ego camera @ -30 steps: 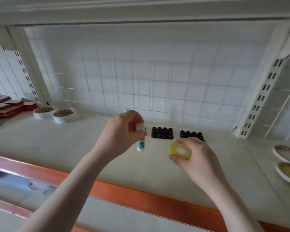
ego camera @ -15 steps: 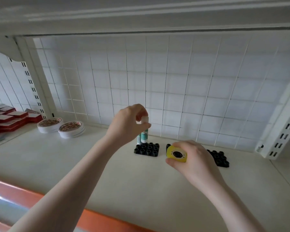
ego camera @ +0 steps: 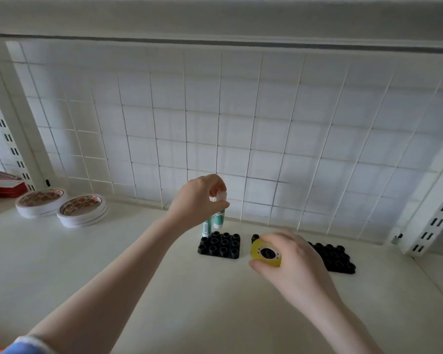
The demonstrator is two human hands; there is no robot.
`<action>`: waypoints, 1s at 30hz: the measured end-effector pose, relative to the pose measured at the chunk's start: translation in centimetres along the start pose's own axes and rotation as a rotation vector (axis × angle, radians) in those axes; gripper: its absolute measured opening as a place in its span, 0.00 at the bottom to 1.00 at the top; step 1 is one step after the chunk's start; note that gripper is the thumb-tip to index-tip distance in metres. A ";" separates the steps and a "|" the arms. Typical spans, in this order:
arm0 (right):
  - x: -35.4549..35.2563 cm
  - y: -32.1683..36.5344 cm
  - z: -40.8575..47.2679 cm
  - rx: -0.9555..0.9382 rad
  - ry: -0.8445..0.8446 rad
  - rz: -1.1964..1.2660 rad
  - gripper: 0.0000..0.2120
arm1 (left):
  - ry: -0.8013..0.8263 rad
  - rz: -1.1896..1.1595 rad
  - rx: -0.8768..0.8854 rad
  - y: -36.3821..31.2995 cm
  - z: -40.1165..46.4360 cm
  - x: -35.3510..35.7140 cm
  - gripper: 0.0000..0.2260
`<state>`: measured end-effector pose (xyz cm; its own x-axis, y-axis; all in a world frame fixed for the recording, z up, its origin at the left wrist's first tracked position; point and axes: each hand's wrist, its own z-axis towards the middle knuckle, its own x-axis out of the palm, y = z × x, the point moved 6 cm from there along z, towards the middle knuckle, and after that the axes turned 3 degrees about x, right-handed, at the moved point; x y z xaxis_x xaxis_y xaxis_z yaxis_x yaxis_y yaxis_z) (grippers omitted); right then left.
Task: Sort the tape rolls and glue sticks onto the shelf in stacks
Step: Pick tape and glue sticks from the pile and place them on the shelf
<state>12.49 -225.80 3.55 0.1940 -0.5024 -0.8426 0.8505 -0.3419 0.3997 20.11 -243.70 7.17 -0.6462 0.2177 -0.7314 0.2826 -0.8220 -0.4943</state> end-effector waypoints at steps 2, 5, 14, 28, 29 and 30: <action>0.1 -0.2 0.1 0.015 -0.008 -0.009 0.22 | 0.013 -0.008 0.000 0.7 0.3 0.4 0.09; 0.3 -0.6 0.1 0.027 -0.015 -0.040 0.22 | 0.035 -0.034 -0.012 1.5 0.5 1.1 0.09; 0.6 -1.3 0.0 0.086 -0.022 -0.053 0.23 | 0.048 -0.085 -0.032 2.4 0.4 2.3 0.08; 0.8 -1.6 0.2 0.083 -0.019 -0.048 0.24 | 0.071 -0.097 -0.045 2.2 -0.7 1.7 0.08; 0.8 -1.6 0.2 0.084 -0.018 -0.046 0.24 | 0.070 -0.103 -0.044 2.3 -0.7 1.7 0.08; 0.9 -1.6 0.1 0.085 -0.015 -0.047 0.24 | 0.069 -0.103 -0.046 2.3 -0.7 1.7 0.08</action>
<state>11.20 -225.78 2.24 0.1468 -0.4958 -0.8560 0.8140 -0.4312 0.3893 20.19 -244.86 4.40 -0.6237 0.3367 -0.7054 0.2504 -0.7689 -0.5884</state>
